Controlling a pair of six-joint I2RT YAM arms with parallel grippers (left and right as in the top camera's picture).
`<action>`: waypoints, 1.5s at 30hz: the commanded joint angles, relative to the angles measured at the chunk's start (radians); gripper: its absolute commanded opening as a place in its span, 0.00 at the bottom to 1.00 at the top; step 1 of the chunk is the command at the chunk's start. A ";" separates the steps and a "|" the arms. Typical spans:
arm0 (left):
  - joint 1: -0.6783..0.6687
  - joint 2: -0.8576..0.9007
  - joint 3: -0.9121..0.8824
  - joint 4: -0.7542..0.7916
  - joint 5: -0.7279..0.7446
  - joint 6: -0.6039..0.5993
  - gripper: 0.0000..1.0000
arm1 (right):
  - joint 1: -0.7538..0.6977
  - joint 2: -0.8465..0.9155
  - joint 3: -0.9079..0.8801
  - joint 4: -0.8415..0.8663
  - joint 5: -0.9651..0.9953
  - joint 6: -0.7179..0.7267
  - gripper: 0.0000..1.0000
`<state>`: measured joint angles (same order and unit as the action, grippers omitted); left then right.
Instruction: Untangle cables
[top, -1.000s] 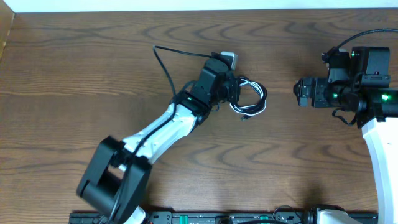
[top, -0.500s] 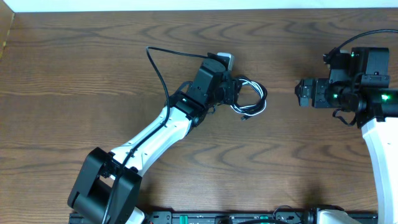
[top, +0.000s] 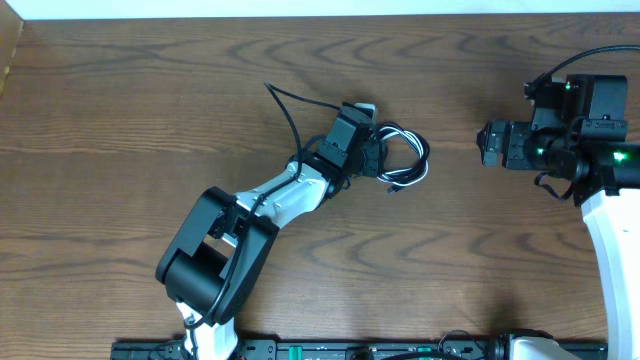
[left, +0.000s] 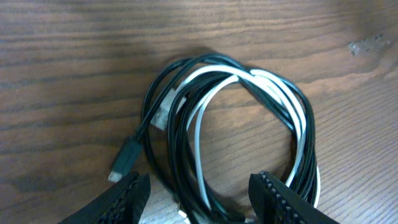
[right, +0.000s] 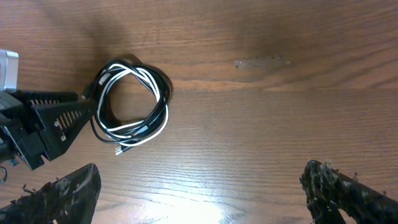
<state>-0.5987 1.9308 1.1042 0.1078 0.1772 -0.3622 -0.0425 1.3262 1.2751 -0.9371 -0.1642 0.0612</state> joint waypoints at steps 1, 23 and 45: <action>0.000 0.043 0.020 0.010 -0.013 0.012 0.57 | 0.004 -0.015 -0.002 0.002 0.005 0.012 0.99; -0.055 0.060 0.021 0.014 -0.005 -0.043 0.07 | 0.004 -0.015 -0.002 0.003 0.029 0.013 0.99; -0.023 -0.418 0.021 -0.192 -0.005 -0.005 0.08 | 0.005 -0.015 -0.002 -0.175 -0.322 -0.279 0.99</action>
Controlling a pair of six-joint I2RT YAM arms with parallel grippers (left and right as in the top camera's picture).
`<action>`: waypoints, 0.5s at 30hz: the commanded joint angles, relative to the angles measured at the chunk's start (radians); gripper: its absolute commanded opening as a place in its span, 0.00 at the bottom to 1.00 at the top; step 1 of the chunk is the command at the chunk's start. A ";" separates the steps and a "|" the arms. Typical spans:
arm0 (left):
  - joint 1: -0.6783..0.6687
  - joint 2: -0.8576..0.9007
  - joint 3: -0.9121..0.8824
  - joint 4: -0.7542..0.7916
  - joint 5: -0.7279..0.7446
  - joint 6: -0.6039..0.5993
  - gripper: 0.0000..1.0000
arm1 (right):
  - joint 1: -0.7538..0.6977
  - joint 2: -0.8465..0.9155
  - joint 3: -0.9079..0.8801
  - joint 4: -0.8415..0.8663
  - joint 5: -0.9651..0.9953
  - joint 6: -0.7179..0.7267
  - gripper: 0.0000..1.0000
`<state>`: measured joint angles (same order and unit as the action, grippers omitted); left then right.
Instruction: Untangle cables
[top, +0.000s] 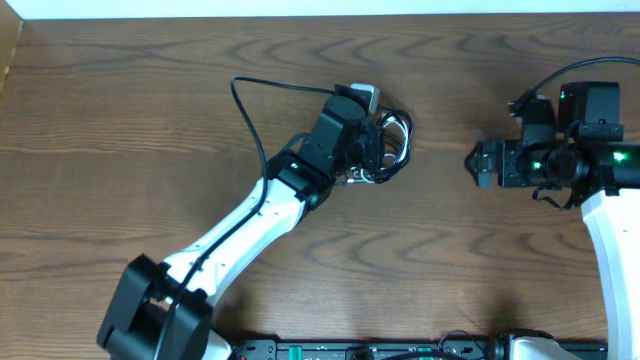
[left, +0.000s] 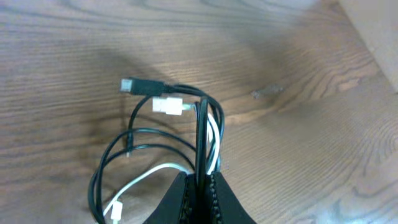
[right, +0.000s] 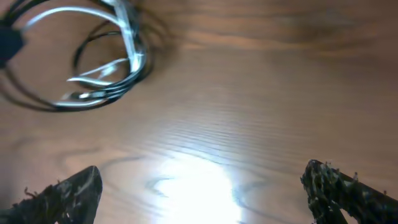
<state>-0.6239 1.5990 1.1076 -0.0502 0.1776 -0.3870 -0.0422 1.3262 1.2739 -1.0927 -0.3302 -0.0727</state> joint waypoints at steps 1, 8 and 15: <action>0.002 -0.105 0.018 -0.051 -0.006 0.020 0.08 | 0.005 -0.015 -0.001 -0.026 -0.155 -0.146 0.99; 0.002 -0.244 0.018 -0.099 -0.005 0.030 0.08 | 0.005 -0.015 -0.001 -0.025 -0.297 -0.229 0.99; 0.002 -0.339 0.018 -0.110 0.025 0.022 0.08 | 0.005 -0.015 -0.009 0.027 -0.447 -0.288 0.99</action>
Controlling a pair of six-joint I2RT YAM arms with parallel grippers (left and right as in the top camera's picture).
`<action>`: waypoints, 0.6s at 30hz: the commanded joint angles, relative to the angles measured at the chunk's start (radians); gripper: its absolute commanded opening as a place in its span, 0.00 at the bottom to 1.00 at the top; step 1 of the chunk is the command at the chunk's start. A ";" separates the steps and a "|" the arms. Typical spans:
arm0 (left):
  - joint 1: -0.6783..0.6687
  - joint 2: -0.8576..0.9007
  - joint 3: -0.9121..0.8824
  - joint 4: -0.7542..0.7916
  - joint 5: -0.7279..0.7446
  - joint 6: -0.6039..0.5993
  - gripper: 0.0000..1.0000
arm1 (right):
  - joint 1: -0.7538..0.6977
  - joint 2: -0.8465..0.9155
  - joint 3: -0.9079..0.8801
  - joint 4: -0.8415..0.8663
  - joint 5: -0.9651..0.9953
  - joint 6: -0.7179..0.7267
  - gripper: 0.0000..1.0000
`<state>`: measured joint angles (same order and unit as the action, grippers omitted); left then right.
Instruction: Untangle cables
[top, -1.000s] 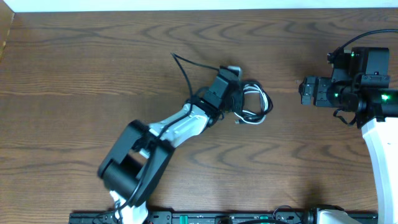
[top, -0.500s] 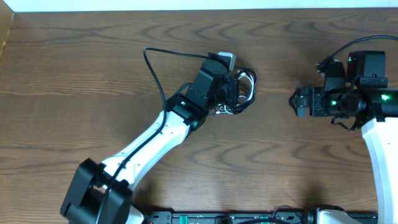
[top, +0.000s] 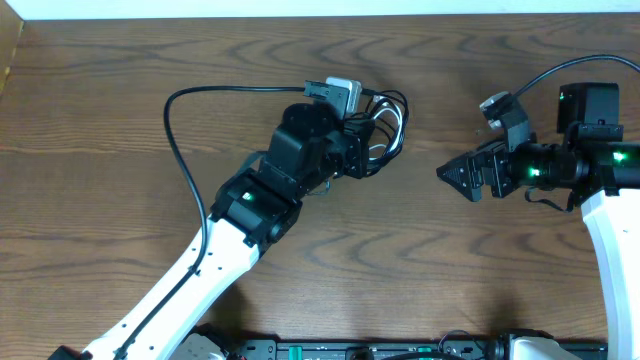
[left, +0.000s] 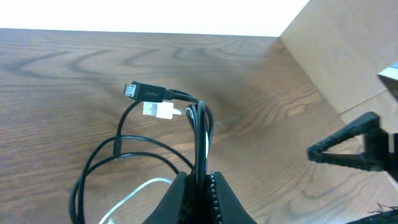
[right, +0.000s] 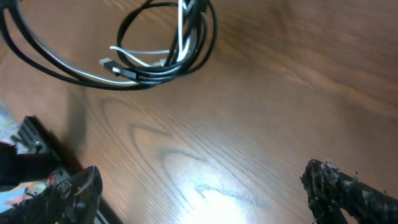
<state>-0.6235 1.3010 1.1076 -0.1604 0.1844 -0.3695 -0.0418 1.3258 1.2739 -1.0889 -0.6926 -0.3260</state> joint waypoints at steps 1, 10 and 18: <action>0.000 -0.049 0.018 -0.004 0.019 0.005 0.08 | 0.005 -0.015 -0.013 0.031 -0.090 -0.035 0.99; 0.000 -0.102 0.018 -0.019 0.122 -0.003 0.08 | 0.159 -0.014 -0.085 0.240 -0.129 -0.033 0.99; -0.002 -0.170 0.018 -0.019 0.148 -0.010 0.08 | 0.221 0.027 -0.093 0.339 -0.039 0.050 0.99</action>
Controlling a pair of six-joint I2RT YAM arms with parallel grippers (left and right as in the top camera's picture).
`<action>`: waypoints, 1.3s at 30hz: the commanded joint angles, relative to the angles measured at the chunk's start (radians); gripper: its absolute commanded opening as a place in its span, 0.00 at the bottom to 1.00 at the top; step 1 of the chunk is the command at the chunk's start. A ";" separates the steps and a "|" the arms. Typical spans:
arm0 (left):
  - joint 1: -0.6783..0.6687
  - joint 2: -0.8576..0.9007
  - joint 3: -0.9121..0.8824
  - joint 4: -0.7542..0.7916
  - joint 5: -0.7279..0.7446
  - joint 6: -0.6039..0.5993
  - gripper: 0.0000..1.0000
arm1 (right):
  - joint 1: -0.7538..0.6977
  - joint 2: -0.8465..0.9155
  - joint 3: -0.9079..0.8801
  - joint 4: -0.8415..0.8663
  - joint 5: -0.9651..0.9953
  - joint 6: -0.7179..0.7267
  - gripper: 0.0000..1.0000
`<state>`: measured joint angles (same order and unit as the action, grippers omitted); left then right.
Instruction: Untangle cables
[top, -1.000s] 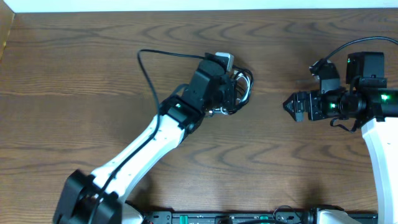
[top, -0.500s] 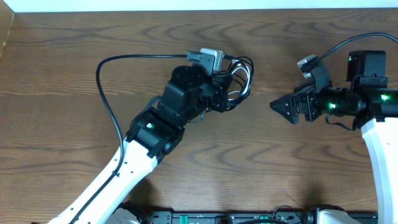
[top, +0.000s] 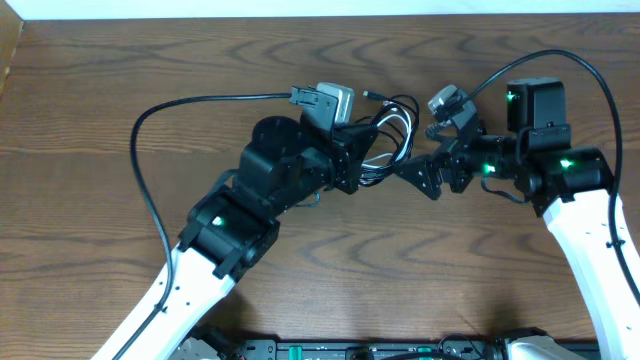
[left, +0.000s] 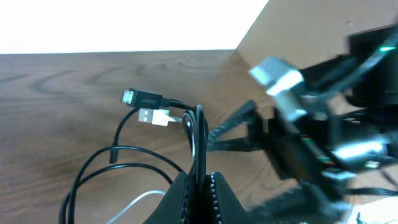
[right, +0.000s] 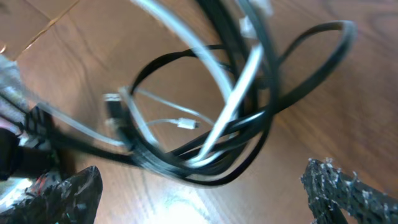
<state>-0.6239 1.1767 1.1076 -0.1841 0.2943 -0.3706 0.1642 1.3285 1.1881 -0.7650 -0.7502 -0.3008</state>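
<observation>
A tangle of black and white cables (top: 385, 140) hangs lifted off the wooden table (top: 120, 110) near its centre. My left gripper (left: 200, 186) is shut on the upright black strands; loops and two plug ends (left: 146, 107) stick out beyond its tips. In the overhead view that gripper (top: 345, 168) sits just left of the bundle. My right gripper (top: 415, 180) stands open right beside the bundle's right side. In the right wrist view the loops (right: 211, 118) fill the picture, blurred, just above the wide-apart fingers (right: 62, 196).
A black supply cable (top: 160, 150) arcs from the left wrist out over the table's left half. A pale wall or board (left: 292, 25) shows behind the table in the left wrist view.
My right gripper has moved left, from about a hand's width away to right against the bundle. The left arm has raised the bundle slightly and turned it toward the right gripper.
First the coiled cables lay flat on the table with my left gripper open beside them and the right arm far off. Then the left gripper was shut on the strands, holding the bundle upright. Since then the bundle is higher and the right gripper has come up to it.
</observation>
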 joint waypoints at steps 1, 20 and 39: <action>-0.002 -0.055 0.018 0.002 0.038 -0.009 0.08 | 0.023 0.040 -0.007 0.037 0.018 0.037 0.99; -0.002 -0.060 0.018 -0.080 -0.091 0.023 0.08 | 0.056 0.068 -0.006 0.097 0.097 0.148 0.01; 0.049 0.100 0.016 -0.213 -0.303 0.108 0.09 | -0.111 -0.127 -0.006 -0.022 0.308 0.199 0.01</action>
<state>-0.6132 1.2621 1.1076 -0.3851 0.0845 -0.2794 0.1181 1.2556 1.1839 -0.7723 -0.5442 -0.1188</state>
